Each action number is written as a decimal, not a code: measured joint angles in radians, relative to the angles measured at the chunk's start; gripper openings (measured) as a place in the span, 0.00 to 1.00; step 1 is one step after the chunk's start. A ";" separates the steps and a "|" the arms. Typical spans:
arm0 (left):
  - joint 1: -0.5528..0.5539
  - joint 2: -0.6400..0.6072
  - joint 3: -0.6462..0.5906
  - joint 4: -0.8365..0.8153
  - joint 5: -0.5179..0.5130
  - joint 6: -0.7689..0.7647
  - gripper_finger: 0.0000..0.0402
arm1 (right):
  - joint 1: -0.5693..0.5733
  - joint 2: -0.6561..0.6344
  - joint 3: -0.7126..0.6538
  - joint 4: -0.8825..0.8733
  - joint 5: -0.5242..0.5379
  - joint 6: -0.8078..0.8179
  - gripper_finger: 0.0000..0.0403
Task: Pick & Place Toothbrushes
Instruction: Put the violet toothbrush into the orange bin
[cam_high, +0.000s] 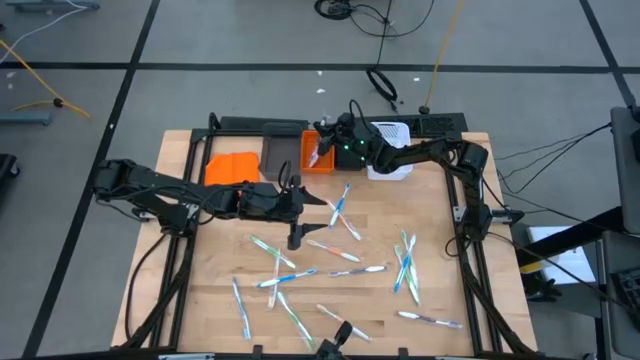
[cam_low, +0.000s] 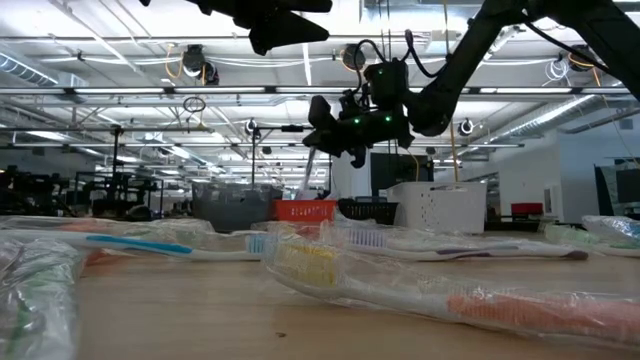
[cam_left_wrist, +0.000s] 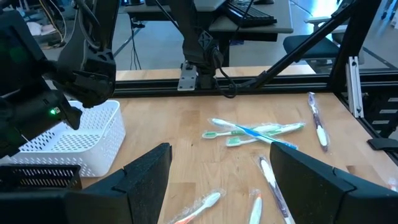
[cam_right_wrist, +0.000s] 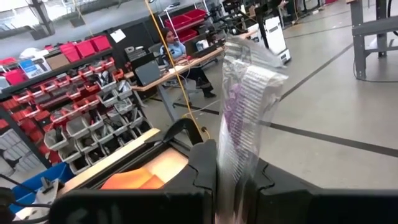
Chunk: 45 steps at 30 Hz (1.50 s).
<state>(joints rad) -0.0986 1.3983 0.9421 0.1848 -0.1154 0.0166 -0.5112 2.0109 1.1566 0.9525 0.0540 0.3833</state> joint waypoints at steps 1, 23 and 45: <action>0.000 0.000 0.000 0.000 0.000 0.000 0.68 | 0.002 0.000 0.000 -0.001 0.002 0.004 0.03; 0.000 0.000 0.000 -0.002 0.000 -0.001 0.68 | 0.022 0.108 0.013 0.065 0.048 0.058 0.03; 0.000 0.000 0.000 -0.002 0.000 0.005 0.68 | 0.008 0.118 0.011 0.083 -0.005 0.050 0.21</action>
<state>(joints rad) -0.0986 1.3987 0.9421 0.1829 -0.1154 0.0212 -0.5034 2.1292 1.1679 1.0353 0.0491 0.4328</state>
